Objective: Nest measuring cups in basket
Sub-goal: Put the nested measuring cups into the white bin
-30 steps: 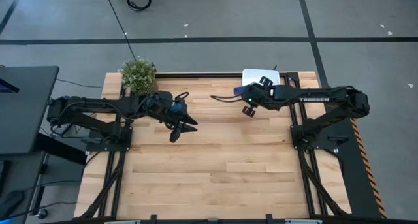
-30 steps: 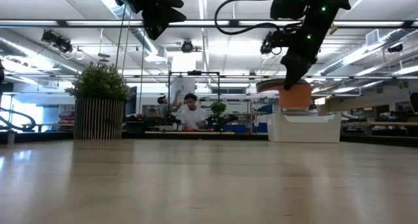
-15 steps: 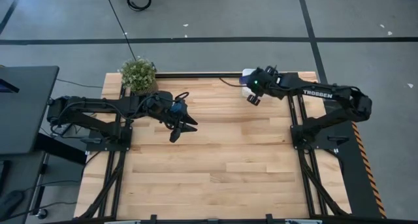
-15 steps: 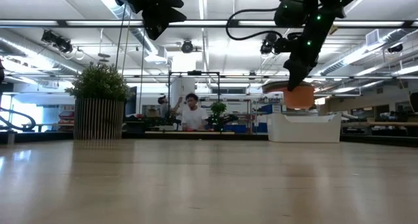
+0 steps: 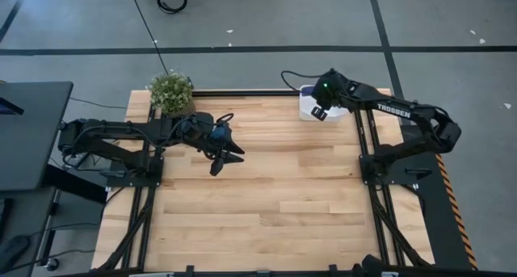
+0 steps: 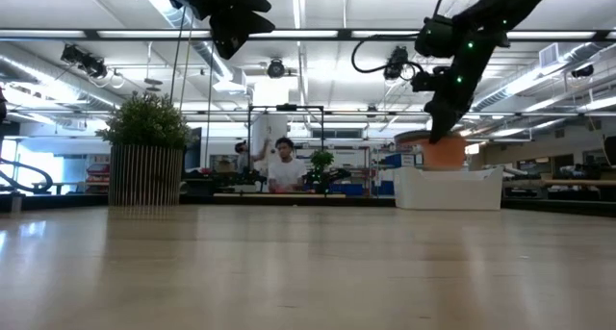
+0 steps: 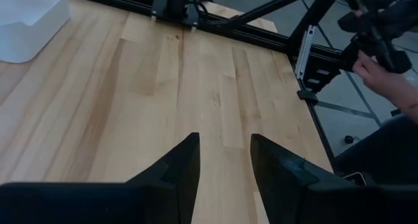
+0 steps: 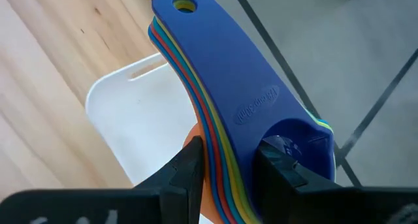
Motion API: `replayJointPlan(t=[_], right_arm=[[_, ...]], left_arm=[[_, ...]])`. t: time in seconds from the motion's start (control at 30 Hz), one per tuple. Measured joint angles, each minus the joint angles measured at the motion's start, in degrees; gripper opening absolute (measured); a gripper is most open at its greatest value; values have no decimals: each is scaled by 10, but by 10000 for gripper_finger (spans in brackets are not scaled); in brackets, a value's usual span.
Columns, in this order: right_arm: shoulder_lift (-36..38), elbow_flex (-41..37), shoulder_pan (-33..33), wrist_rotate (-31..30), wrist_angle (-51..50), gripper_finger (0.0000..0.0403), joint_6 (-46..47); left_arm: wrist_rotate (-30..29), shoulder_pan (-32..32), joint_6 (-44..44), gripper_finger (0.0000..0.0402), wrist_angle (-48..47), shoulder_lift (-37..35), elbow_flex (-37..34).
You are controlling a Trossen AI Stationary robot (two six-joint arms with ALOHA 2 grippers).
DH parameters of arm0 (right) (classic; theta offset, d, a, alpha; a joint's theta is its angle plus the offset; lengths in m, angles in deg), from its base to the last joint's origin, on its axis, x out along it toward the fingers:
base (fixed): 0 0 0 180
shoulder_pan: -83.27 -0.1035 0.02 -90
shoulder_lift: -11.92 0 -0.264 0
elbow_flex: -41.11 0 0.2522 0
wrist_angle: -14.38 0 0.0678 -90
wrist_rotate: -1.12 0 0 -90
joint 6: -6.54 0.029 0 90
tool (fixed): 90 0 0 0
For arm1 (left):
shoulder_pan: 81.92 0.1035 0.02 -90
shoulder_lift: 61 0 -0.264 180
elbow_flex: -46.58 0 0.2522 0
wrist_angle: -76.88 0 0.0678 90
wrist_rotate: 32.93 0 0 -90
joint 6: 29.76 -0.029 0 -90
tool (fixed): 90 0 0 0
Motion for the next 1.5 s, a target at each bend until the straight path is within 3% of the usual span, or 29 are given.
replayJointPlan(t=[0.63, 1.1, 1.5], right_arm=[[0, -124, 97, 103, 152, 111, -60], [-1, -187, 111, 119, 219, 111, -66], [-1, -189, 112, 116, 234, 133, -64]], left_arm=[[0, 0, 0, 142, 0, 0, 0], [0, 0, 0, 142, 0, 0, 0], [0, 0, 0, 142, 0, 0, 0]])
